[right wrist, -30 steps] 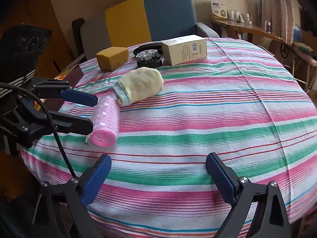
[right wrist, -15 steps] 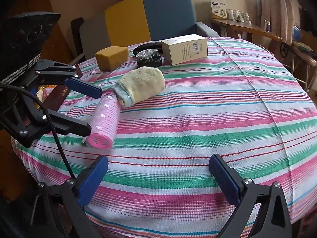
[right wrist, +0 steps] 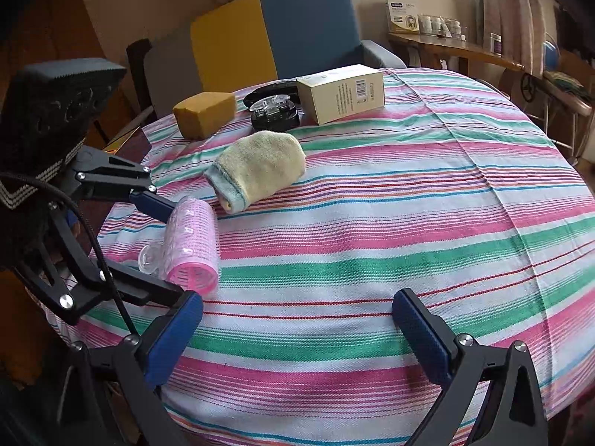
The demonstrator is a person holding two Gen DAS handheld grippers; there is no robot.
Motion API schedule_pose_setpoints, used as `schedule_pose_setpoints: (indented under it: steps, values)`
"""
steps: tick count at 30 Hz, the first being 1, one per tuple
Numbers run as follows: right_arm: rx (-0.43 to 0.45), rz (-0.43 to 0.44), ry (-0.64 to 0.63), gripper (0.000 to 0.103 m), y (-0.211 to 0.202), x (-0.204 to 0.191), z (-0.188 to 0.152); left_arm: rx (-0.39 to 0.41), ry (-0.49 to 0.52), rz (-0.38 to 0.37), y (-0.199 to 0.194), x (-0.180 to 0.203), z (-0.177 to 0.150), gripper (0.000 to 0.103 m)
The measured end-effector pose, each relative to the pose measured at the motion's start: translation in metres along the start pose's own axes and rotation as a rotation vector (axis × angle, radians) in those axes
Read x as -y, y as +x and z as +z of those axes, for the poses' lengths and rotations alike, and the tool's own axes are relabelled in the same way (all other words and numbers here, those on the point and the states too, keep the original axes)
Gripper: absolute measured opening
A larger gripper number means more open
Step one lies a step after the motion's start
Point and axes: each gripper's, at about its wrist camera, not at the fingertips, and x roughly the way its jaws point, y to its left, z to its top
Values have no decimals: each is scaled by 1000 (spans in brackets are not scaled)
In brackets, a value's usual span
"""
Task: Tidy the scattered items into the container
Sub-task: 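Lift the pink roller with the left tool while the right tool lifts the beige sock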
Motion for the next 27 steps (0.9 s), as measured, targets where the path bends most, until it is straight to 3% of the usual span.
schedule_pose_setpoints:
  steps: [8, 14, 19, 20, 22, 24, 27]
  values:
    - [-27, 22, 104, 103, 3, 8, 19, 88, -263, 95, -33, -27, -61, 65]
    - [5, 7, 58, 103, 19, -5, 81, 138, -356, 182, -54, -22, -113, 66]
    - [-68, 21, -5, 101, 61, -32, 123, 182, -413, 203, -57, -14, -135, 66]
    - [-91, 11, -24, 99, 70, -40, 125, 192, -429, 201, -57, -13, -137, 66]
    - [-143, -13, -61, 85, 85, -52, 123, 213, -468, 186, -62, -16, -143, 66]
    - [-143, -63, -119, 82, 83, -62, 114, 233, -496, 175, -63, -17, -148, 66]
    - [-140, -8, -117, 78, 68, -66, 96, 257, -518, 167, -65, -16, -155, 66]
